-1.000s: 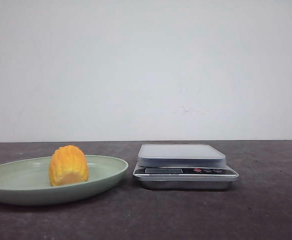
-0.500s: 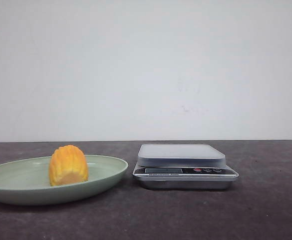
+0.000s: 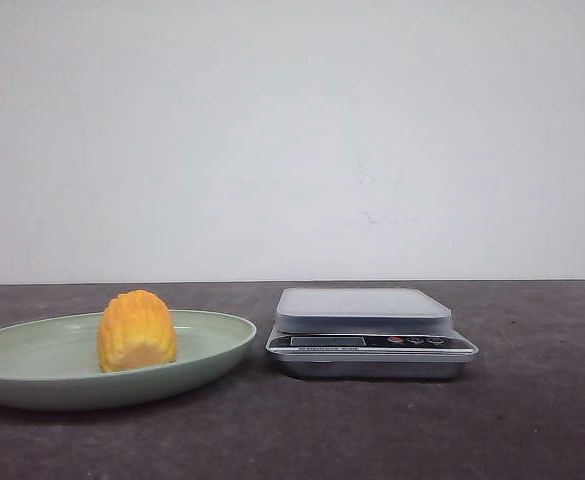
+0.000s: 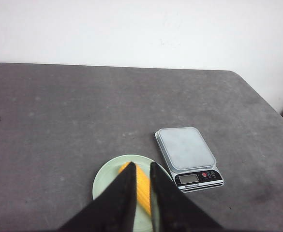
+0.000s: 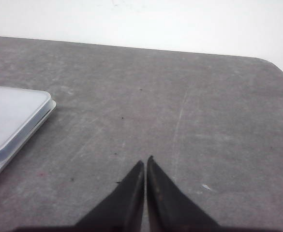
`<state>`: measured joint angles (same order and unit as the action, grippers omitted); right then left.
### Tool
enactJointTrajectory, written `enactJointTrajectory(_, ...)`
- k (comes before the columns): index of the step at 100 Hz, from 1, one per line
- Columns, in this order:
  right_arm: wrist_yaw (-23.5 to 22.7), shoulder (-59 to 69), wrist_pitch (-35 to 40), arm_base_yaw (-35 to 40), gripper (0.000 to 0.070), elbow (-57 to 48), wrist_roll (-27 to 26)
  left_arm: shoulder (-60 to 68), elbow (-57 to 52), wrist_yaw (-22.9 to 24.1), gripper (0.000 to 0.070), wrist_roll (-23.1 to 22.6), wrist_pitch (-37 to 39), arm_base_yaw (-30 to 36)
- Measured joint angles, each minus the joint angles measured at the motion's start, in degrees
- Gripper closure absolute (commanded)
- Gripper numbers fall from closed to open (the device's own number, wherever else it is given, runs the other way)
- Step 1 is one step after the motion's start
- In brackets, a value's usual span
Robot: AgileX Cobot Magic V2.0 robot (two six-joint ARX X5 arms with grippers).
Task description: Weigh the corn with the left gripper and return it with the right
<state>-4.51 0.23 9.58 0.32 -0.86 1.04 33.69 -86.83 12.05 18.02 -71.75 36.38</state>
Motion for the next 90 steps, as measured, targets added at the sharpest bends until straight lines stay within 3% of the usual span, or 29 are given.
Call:
enactJointTrajectory(19,0.0,0.0,0.0,0.0,0.0695,0.0,0.0,-0.2,0.7,0.1,0.0684,-0.4,-1.2,-6.6)
enactJointTrajectory(29,0.0,0.0,0.0,0.0,0.0695,0.0,0.0,-1.4,5.3,-1.3,0.0684,-0.5,3.1,-13.4)
enactJointTrajectory(42,0.0,0.0,0.0,0.0,0.0695,0.0,0.0,-5.5,16.2,-11.8,0.0684,-2.1,16.2,-22.4)
enactJointTrajectory(58,0.0,0.0,0.0,0.0,0.0695,0.0,0.0,-14.2,34.0,-27.3,0.0684,-4.4,40.0,-29.3)
enactJointTrajectory(72,0.0,0.0,0.0,0.0,0.0695,0.0,0.0,-21.6,50.4,-30.1,0.0684,-4.9,55.3,-33.3)
enactJointTrajectory(90,0.0,0.0,0.0,0.0,0.0695,0.0,0.0,-29.6,68.0,-30.3,0.0684,-1.9,57.2,-35.5)
